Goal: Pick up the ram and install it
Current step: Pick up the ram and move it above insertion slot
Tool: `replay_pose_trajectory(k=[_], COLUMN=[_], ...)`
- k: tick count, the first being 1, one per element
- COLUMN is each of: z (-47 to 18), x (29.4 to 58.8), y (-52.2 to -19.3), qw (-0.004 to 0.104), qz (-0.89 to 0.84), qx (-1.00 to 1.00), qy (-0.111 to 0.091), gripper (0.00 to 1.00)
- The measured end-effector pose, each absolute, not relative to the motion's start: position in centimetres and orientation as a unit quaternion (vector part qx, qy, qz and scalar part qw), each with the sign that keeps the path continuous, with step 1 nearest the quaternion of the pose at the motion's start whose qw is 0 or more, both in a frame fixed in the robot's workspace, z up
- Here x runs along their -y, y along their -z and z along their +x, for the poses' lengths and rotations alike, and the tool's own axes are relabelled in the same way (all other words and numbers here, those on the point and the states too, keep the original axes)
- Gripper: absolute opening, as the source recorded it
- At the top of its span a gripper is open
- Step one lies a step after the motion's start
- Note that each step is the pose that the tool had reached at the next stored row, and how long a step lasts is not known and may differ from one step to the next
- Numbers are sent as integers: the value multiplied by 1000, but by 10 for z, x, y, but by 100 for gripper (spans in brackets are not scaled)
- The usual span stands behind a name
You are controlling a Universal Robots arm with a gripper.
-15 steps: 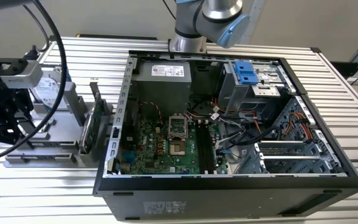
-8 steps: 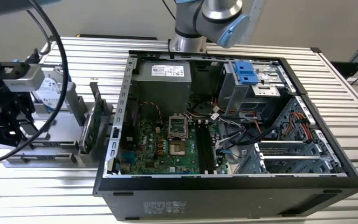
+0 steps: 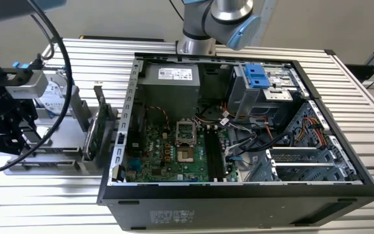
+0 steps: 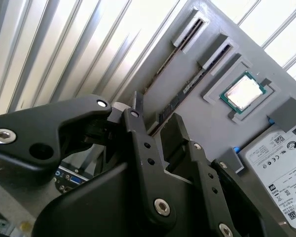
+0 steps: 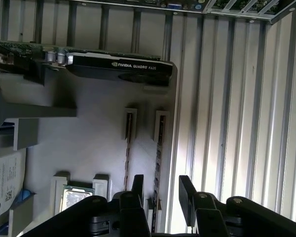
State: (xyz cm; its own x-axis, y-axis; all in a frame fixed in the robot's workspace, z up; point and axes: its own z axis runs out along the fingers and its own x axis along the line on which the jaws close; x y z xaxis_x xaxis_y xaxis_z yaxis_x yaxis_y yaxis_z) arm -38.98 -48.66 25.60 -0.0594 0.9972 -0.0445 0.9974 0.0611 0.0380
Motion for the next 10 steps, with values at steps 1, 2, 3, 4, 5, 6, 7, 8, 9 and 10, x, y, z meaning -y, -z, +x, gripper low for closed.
replay_pose_trajectory(k=[1,2,3,4,5,6,7,8,9,10], z=[-390,-390,-390,-390,-390,-390,-390,-390,-390,-390], x=[487,487,486,486,486,486,487,486,486,486], y=[-255,-255,-255,-255,-255,-255,-255,-255,-255,-254], qw=[29,29,29,29,29,29,29,29,29,29], qz=[685,685,685,685,685,685,685,685,685,685], qx=[-728,-728,-728,-728,-728,-728,-728,-728,-728,-728], qy=[1,1,1,1,1,1,1,1,1,1], gripper=[100,100,100,100,100,100,100,100,100,100])
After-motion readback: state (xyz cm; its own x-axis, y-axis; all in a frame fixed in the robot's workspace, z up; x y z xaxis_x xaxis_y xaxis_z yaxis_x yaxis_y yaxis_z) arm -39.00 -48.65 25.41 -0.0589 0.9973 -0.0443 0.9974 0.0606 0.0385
